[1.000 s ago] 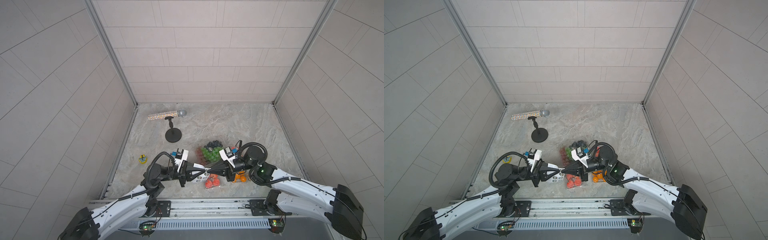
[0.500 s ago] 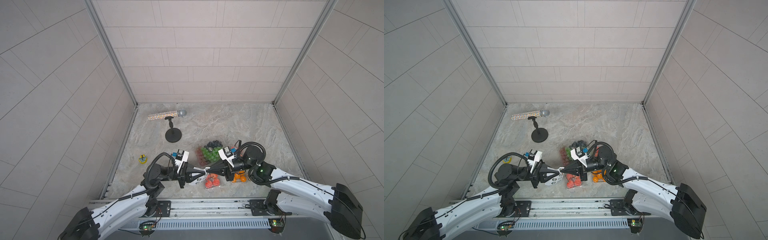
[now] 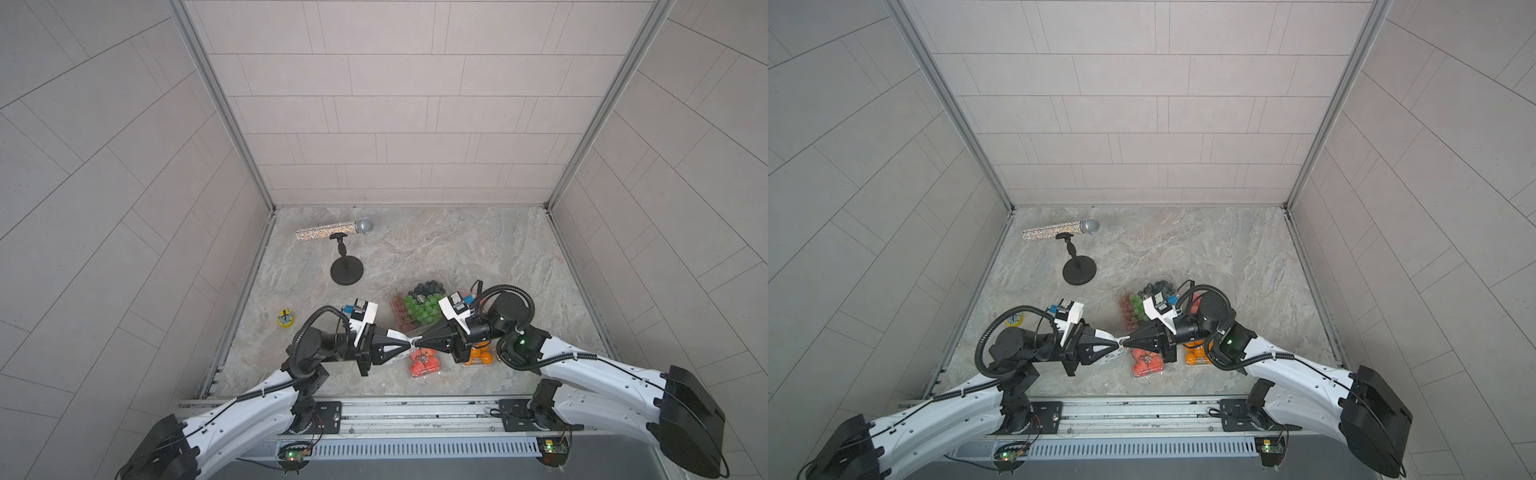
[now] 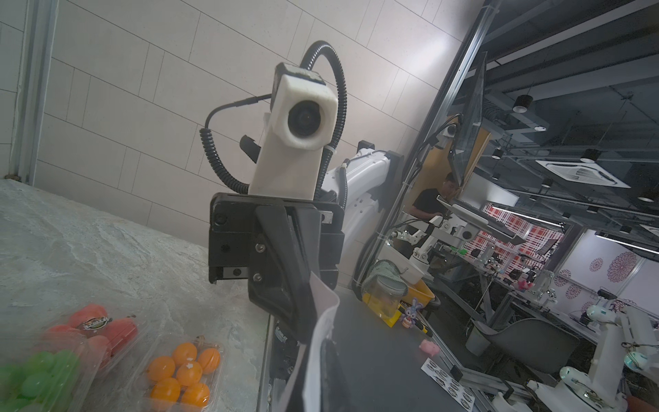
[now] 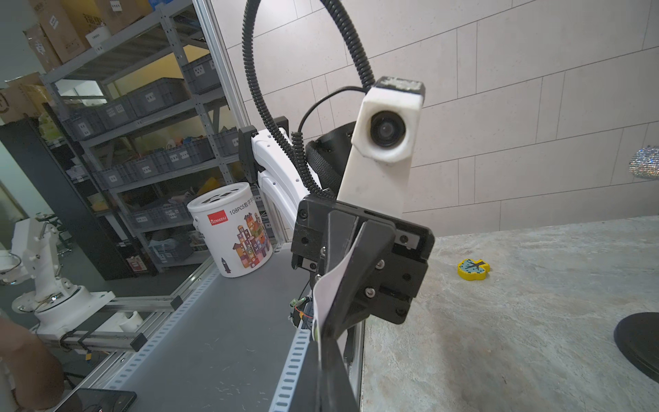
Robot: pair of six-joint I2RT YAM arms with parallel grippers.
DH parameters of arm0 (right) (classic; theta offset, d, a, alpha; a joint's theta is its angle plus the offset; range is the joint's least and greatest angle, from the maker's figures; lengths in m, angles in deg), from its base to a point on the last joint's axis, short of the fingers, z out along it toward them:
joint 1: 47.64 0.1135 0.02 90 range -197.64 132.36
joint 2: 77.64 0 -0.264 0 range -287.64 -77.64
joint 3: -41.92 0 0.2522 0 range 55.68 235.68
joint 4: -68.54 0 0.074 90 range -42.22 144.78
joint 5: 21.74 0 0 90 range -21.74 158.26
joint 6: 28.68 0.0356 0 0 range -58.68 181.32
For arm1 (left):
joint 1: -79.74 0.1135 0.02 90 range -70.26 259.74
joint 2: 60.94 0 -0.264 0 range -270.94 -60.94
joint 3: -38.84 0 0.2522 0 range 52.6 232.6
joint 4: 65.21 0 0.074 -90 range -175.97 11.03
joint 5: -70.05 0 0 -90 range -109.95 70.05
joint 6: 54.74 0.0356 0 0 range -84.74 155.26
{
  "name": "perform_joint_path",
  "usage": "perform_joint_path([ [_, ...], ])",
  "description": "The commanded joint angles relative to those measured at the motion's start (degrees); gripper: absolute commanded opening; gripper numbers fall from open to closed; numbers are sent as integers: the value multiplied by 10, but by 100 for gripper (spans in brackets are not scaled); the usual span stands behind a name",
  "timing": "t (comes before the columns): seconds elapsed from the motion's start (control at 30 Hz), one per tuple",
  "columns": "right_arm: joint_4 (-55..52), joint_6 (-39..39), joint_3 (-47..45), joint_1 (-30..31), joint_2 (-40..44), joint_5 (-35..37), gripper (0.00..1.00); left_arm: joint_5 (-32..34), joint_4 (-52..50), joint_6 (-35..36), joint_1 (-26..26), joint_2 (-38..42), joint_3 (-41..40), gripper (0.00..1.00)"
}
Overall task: Label fruit boxes
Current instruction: Adjust the label sticker.
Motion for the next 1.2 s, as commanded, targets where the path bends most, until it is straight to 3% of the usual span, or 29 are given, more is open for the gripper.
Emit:
perform_joint_path([
  [0.0,47,10,-4,1,2,-18,0,-1,3,10,-3,-1,13,0],
  [1.17,-13,-28,14,-1,-5,4,0,-20,25,-3,-3,-7,14,0],
])
